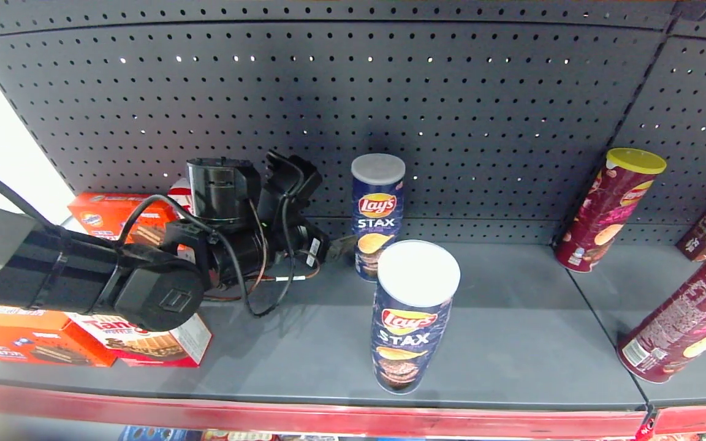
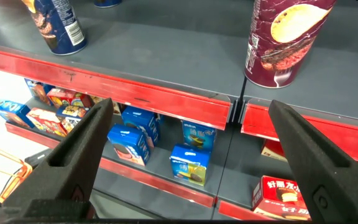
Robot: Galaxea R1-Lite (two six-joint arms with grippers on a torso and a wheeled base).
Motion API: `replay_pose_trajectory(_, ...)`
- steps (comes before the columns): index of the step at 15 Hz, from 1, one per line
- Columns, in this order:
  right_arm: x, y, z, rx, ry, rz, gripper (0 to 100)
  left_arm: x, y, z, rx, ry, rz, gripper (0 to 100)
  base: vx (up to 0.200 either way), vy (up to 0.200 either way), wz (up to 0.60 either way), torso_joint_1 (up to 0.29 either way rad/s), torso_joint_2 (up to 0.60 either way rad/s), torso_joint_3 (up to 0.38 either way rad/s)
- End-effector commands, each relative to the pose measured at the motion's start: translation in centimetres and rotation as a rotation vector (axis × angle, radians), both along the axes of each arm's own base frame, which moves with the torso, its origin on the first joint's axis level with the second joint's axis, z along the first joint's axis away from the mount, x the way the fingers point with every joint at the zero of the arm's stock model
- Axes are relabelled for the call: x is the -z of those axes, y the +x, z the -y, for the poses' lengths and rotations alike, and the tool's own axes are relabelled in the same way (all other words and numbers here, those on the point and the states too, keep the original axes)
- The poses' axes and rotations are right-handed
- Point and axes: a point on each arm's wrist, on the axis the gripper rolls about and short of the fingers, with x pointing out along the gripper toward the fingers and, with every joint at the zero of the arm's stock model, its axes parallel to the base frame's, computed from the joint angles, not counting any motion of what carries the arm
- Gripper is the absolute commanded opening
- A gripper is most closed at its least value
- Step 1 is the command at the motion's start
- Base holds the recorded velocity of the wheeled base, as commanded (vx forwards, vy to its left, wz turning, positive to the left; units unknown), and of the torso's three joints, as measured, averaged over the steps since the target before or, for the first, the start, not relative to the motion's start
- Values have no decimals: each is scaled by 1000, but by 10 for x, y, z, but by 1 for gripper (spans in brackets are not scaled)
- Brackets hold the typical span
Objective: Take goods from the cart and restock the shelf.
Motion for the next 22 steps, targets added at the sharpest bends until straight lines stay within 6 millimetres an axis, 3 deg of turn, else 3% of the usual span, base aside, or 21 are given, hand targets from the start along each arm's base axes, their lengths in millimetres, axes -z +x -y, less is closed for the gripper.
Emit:
replay_pose_trajectory(1, 0, 0, 0, -1, 0, -1, 100, 4, 0, -1, -3, 5, -12, 100, 0, 0, 0, 0, 0, 0)
replay_pose_trajectory(11, 0, 0, 0, -1, 0, -1, 100, 8, 2, -7, -67, 19, -19, 100, 0, 0, 0, 0, 0, 0)
replay_pose_trajectory(17, 0, 0, 0, -1, 0, -1, 100, 16, 19, 4, -72, 18, -20, 100, 0, 0, 0, 0, 0, 0)
replay_pose_trajectory(22, 0, 0, 0, -1, 0, -1, 100, 20, 20, 8, -66, 21, -27, 100, 0, 0, 0, 0, 0, 0)
